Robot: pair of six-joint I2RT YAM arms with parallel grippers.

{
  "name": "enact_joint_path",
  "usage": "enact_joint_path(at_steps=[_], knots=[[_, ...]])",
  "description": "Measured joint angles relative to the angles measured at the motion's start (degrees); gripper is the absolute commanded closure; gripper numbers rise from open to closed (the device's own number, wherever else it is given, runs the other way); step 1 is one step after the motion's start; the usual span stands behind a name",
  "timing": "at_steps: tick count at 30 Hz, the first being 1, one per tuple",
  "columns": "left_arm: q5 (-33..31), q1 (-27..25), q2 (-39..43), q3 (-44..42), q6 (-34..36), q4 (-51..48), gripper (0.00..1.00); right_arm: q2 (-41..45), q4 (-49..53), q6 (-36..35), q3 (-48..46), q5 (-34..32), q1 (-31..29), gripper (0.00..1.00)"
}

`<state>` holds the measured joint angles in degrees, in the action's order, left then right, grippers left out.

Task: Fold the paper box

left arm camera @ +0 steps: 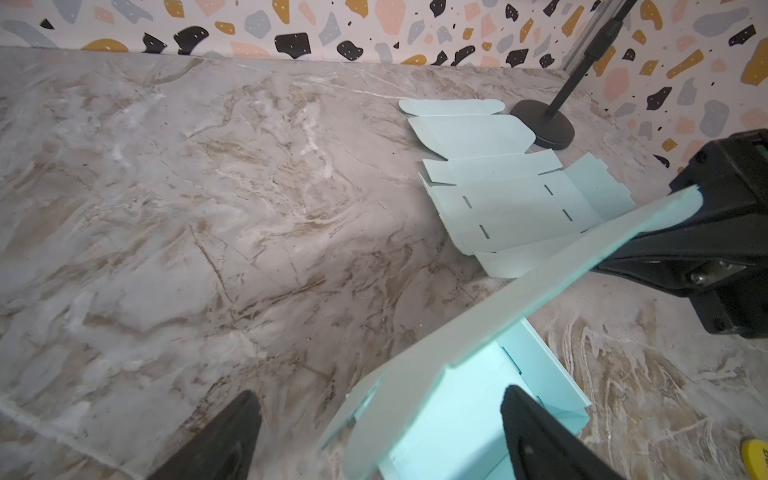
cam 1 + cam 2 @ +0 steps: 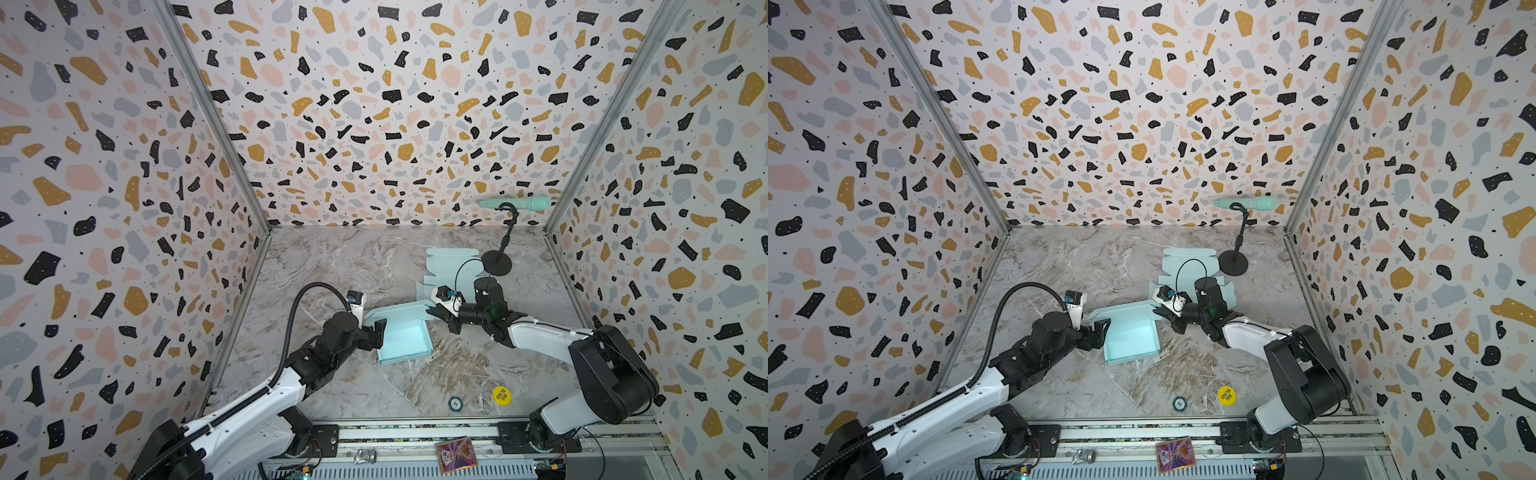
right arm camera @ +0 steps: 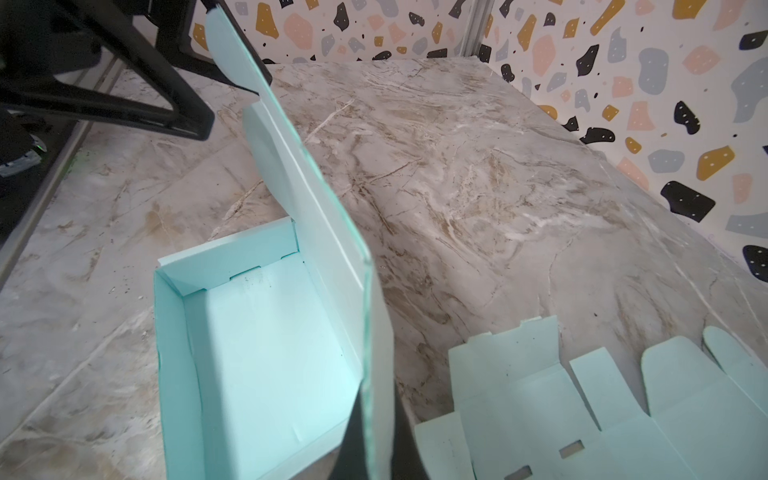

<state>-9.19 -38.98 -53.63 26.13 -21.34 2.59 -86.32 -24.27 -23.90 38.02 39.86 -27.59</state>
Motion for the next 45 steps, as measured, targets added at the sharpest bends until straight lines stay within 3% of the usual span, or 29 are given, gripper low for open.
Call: enact_joint_path(at_steps=[3, 17, 21, 26, 36, 45], knots=[[0.4, 0.0, -0.6, -0.7, 0.3, 0.6, 0.14, 0.0, 0.1, 0.0, 0.1, -0.2, 0.0, 0.95], [-0.3, 0.0, -2.0, -1.4, 1.2, 2.2, 0.73, 0.0, -0.2, 0.1, 0.1, -1.7, 0.2, 0.96], [-0.9, 0.1, -2.0, -1.4, 1.2, 2.0, 0.82, 0.0, -0.3, 0.3, 0.1, -2.1, 0.3, 0.96], [-1.2, 0.1, -2.4, -1.4, 1.2, 2.1, 0.86, 0.0, -0.4, 0.5, 0.1, -2.5, 0.3, 0.96], [-1.1, 0.1, -3.1, -1.4, 1.7, 2.7, 0.85, 0.0, -0.6, 0.7, 0.1, -3.7, -0.4, 0.96], [-0.7, 0.2, -3.7, -1.7, 2.0, 3.9, 0.97, 0.0, -0.9, 1.9, 0.1, -5.2, -1.9, 0.96]])
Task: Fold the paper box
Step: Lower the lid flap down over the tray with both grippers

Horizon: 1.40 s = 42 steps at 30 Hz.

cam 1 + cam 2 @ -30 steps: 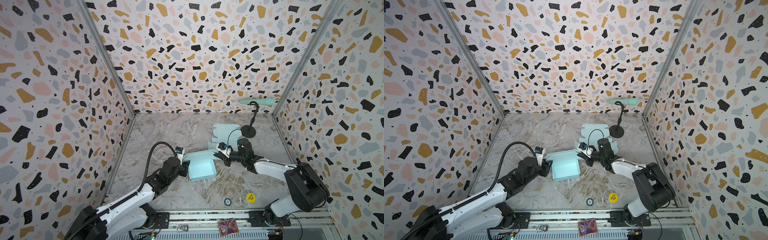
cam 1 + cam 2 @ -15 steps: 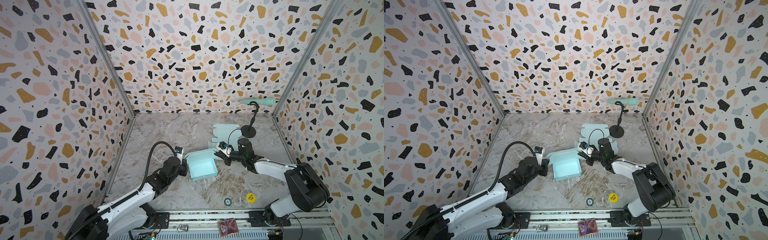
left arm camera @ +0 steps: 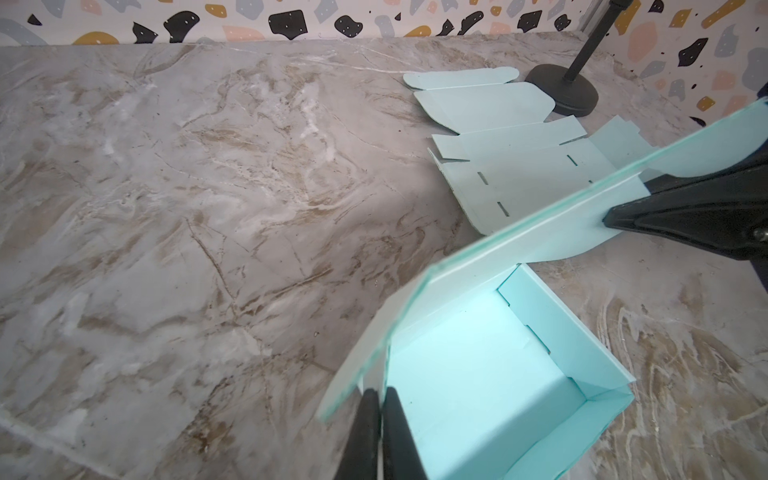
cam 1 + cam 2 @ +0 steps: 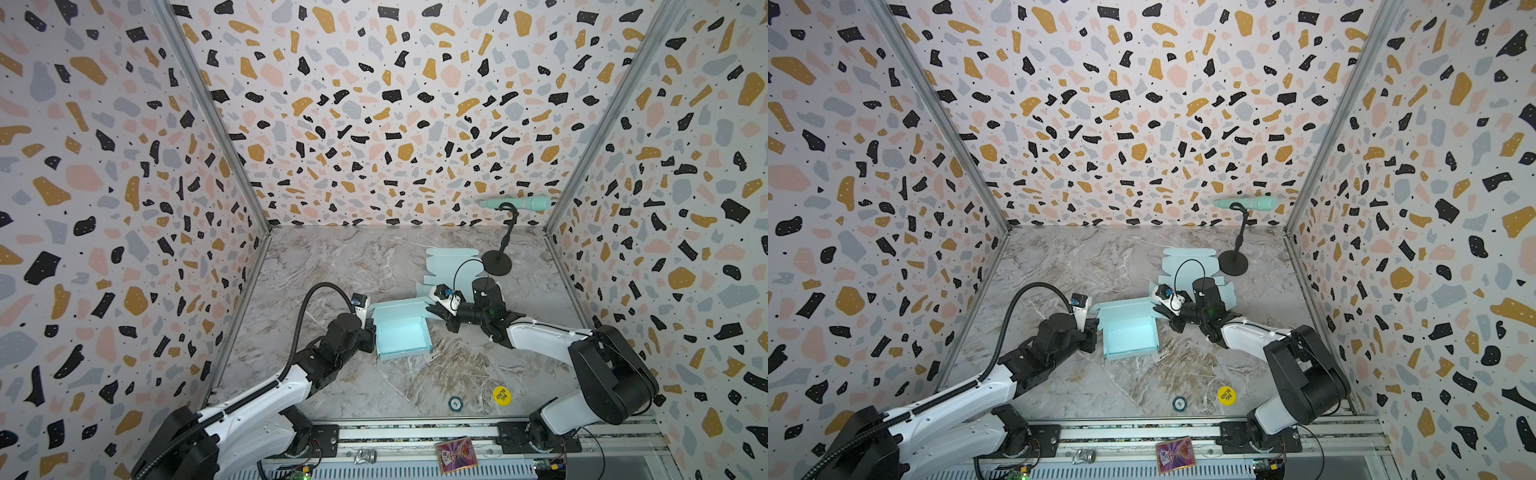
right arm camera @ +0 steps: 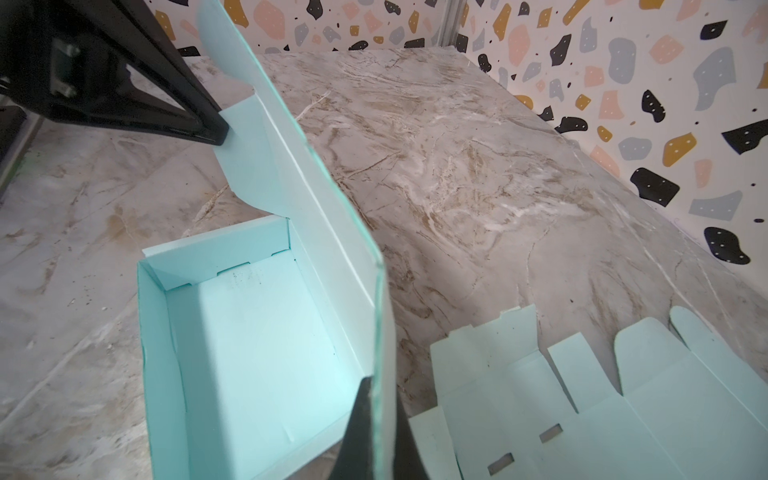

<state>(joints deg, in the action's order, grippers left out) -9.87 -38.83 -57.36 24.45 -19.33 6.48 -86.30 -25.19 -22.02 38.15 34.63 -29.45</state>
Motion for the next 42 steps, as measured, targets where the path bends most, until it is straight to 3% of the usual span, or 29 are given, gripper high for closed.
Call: enact_joint_path(at_steps=[12, 27, 36, 42], knots=[[-1.7, 0.0, 0.5, -0.4, -2.6, 0.3, 1.0, 0.5, -0.5, 8.2, 0.4, -7.8, -4.1, 0.93], [-4.8, 0.1, -0.4, -1.0, -7.3, 4.3, 1.0, -0.4, 2.6, 24.6, 2.8, -24.1, -13.2, 0.89], [-6.3, -0.3, -0.1, -1.6, -8.5, 5.3, 1.0, -2.2, 6.2, 27.6, 6.5, -32.0, -14.9, 0.77], [-6.2, -0.4, 0.1, -2.4, -8.4, 6.2, 1.0, -0.9, 7.9, 28.1, 5.4, -34.0, -14.9, 0.78]])
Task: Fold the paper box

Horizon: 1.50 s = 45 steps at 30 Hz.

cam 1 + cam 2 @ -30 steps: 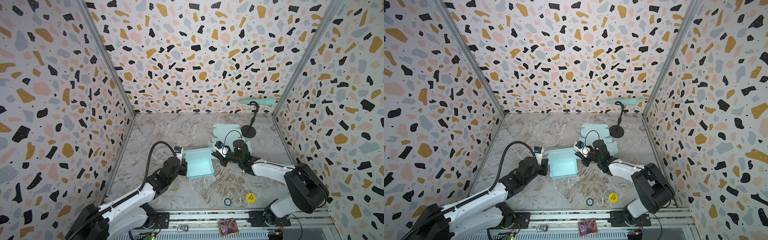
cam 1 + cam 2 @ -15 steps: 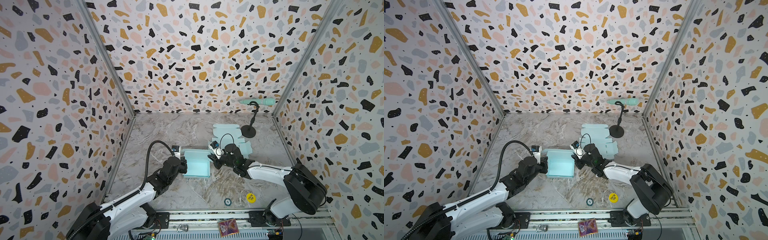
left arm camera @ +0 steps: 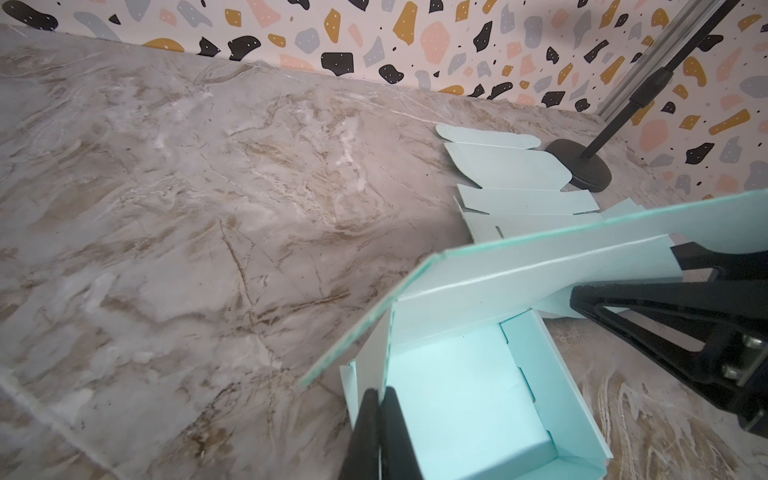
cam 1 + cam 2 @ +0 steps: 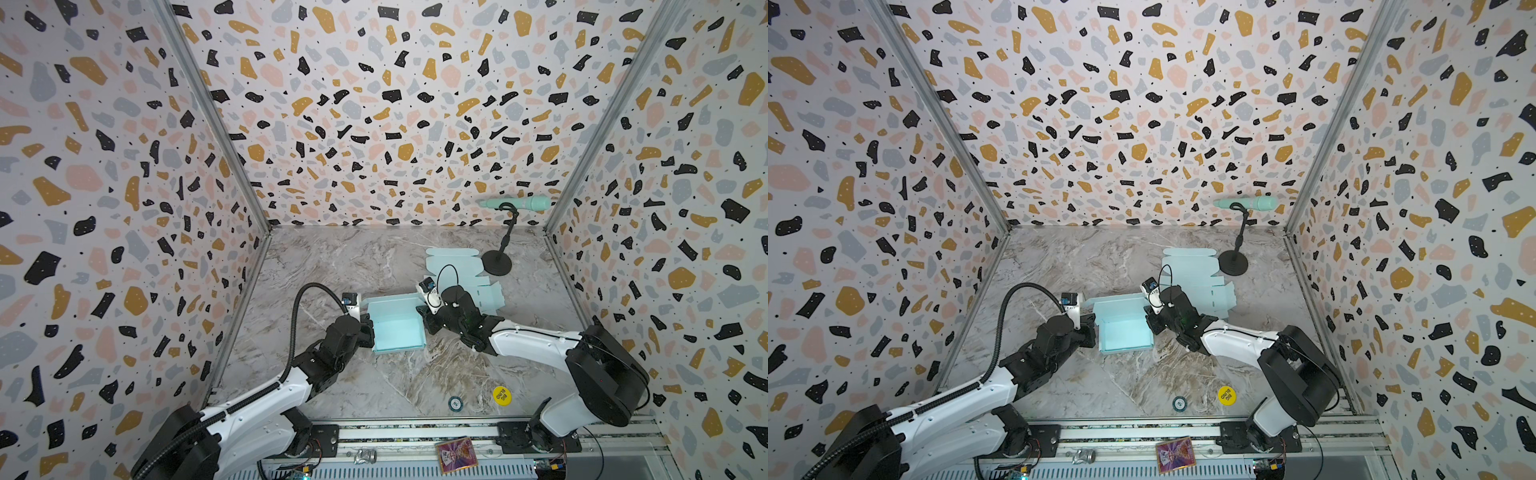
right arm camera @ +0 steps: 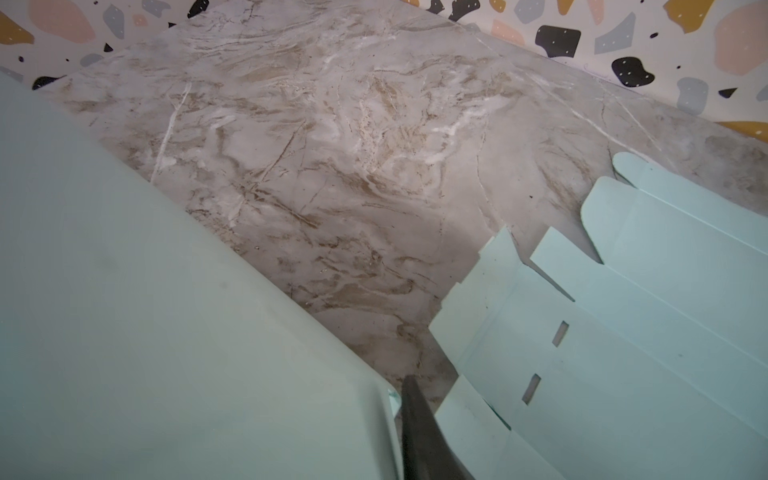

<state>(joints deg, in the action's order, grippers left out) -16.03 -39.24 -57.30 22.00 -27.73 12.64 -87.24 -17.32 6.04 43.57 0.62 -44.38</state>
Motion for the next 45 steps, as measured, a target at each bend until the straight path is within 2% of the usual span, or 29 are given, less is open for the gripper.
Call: enact_joint_path(at_steps=[14, 23, 32, 45], knots=[[0.1, 0.0, -0.2, 0.0, 1.3, 0.1, 1.0, 2.8, 0.8, -0.1, -0.1, -0.4, 0.0, 0.78], [0.1, 0.0, -0.3, 0.0, 1.6, 0.1, 1.0, 4.6, 0.2, -0.2, -0.5, -0.1, 0.0, 0.89], [0.0, -0.1, -0.3, -0.3, 0.9, 0.8, 1.0, 3.6, 0.2, 1.2, -0.4, 0.2, -0.7, 0.92], [-10.1, -4.1, -2.1, -2.9, -4.9, 5.6, 1.0, -3.5, -1.8, 8.9, 3.7, -6.9, -4.8, 0.88]])
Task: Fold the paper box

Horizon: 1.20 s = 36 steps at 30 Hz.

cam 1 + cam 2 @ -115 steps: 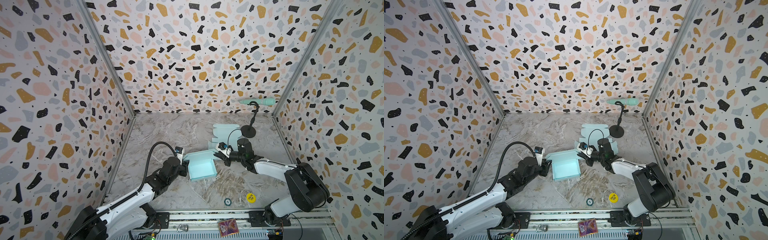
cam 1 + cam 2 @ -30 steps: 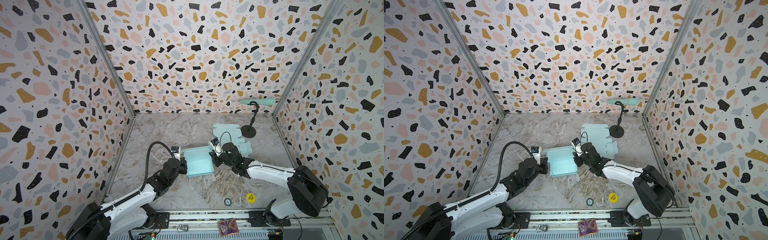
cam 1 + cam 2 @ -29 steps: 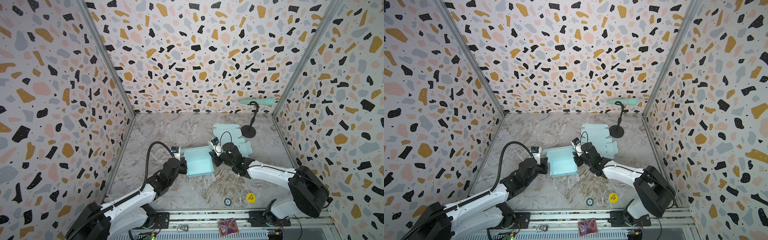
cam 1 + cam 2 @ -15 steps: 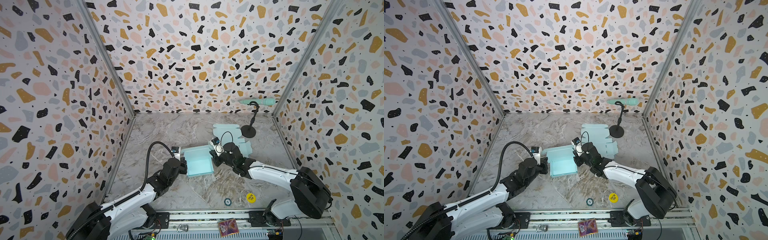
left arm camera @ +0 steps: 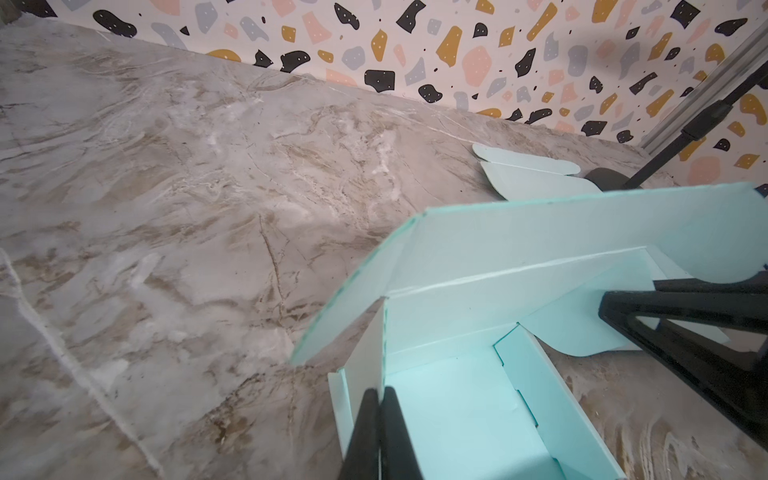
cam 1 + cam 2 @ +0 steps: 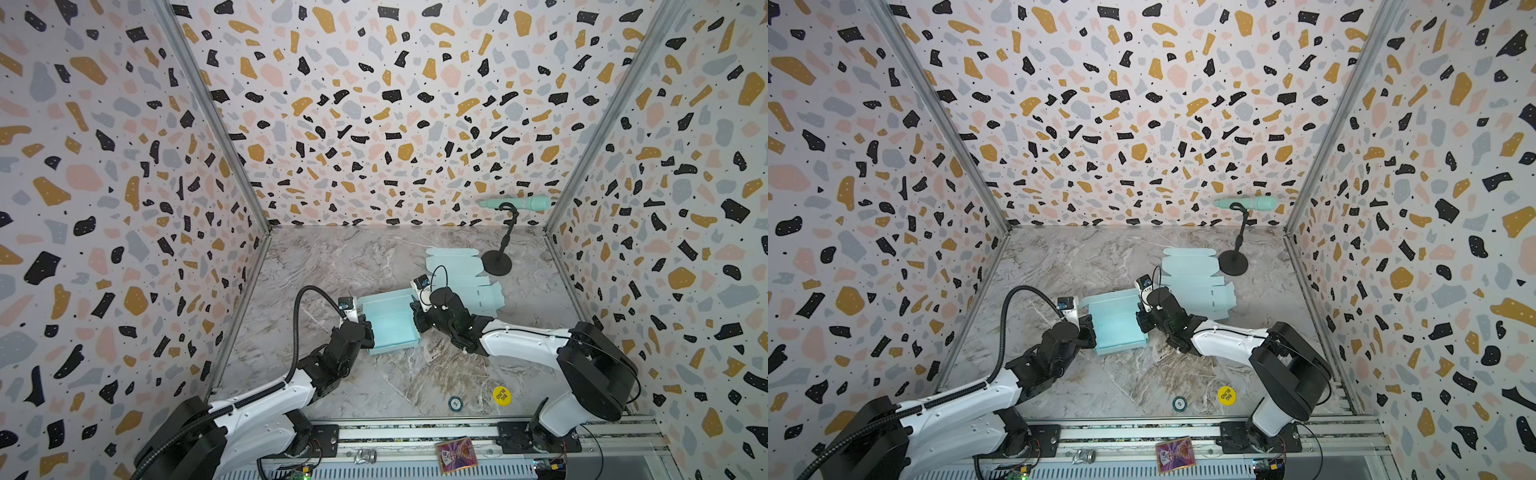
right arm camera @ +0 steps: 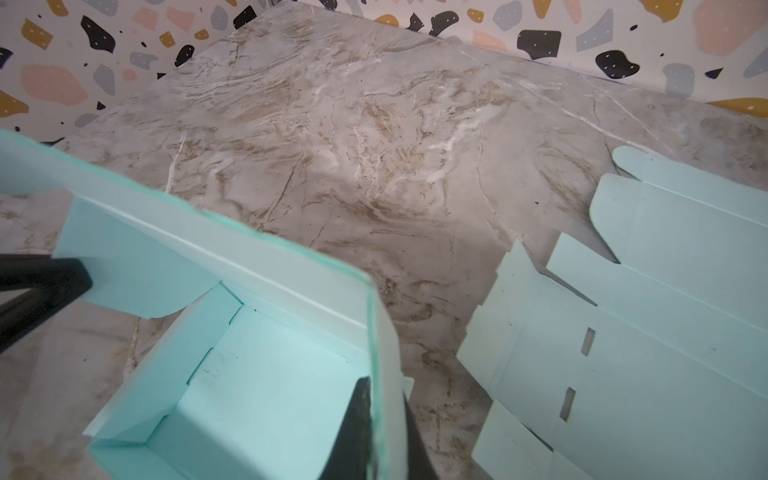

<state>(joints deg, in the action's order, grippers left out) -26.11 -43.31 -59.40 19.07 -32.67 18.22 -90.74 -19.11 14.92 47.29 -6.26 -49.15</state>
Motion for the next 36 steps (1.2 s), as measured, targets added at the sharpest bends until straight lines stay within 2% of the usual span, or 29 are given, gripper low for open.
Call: enact_joint_path(at_steps=[17, 25, 36], knots=[[-11.7, -8.2, -0.9, -9.5, -1.5, 15.9, 1.0, -1.2, -3.1, 3.1, -2.1, -3.0, -3.4, 0.86], [-14.9, -12.2, -1.4, -12.9, -1.4, 21.0, 1.0, -1.2, -5.4, 3.2, -5.8, -3.6, -4.9, 0.86], [-17.6, -13.8, -3.9, -15.1, -2.8, 26.4, 1.0, -1.2, -6.2, 2.9, -6.6, -6.2, -7.0, 0.87]])
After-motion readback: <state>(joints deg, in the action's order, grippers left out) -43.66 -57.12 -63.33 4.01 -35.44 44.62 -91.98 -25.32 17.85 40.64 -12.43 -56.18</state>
